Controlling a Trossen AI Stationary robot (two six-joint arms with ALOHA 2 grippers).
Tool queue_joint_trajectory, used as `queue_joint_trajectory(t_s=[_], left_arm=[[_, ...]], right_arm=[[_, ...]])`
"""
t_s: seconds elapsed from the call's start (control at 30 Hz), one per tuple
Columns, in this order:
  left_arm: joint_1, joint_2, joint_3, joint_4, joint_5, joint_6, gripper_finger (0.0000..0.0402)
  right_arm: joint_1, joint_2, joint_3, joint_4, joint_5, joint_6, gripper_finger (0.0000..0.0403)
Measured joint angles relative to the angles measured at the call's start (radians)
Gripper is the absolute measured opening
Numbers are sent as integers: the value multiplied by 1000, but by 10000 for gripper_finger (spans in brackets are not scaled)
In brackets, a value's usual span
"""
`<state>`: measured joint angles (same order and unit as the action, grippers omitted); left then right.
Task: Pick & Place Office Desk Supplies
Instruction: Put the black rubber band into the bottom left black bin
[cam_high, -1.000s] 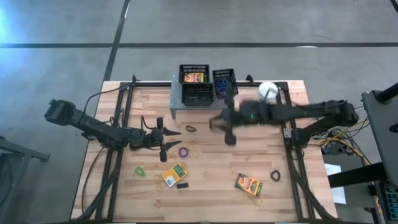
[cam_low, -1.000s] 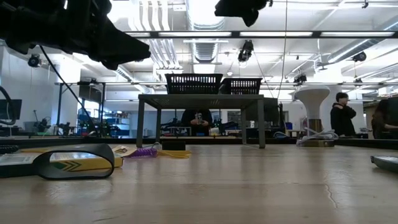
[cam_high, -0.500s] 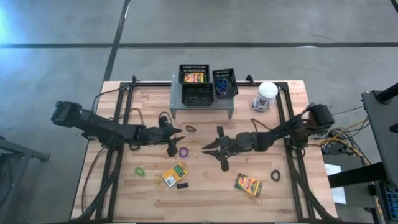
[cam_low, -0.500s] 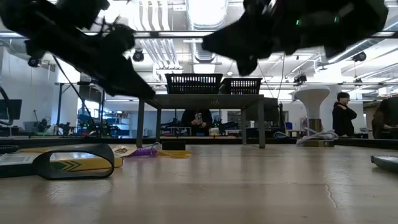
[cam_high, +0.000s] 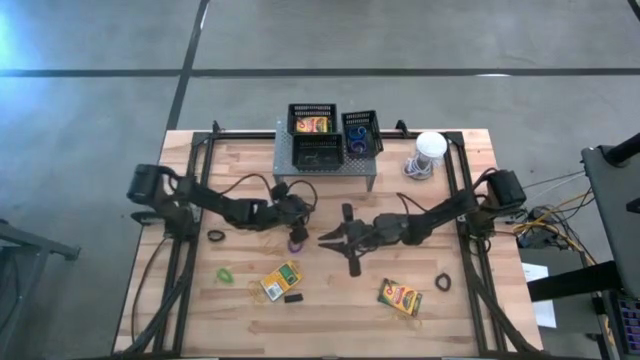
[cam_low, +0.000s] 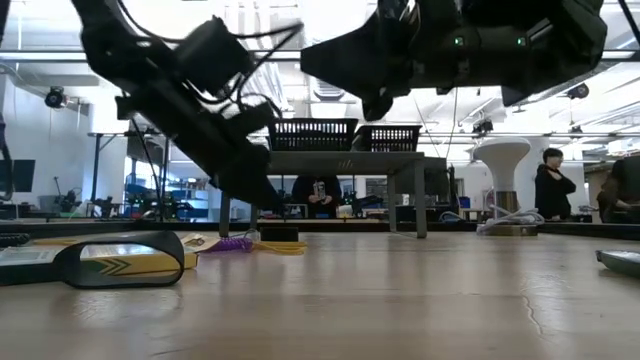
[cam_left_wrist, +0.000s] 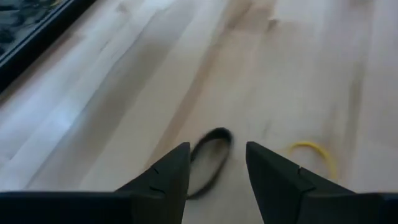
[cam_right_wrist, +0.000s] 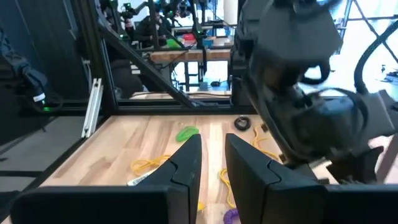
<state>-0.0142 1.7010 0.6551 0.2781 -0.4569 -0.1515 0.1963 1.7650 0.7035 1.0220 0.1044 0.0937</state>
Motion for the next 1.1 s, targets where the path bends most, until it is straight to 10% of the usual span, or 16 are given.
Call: queue_joint_trajectory(t_s=[0.4,0.77,1.1], left_arm=[[63,79,14,6,65,25,139],[60,67,14,6,188,36,9],[-55,-230,14,-99,226,72,7]], right_arm=[[0,-46,-3,-49,0,-1,68],[0,-46,-4,-55,0,3,68],[4,-51,-4,-83,1,4,68]])
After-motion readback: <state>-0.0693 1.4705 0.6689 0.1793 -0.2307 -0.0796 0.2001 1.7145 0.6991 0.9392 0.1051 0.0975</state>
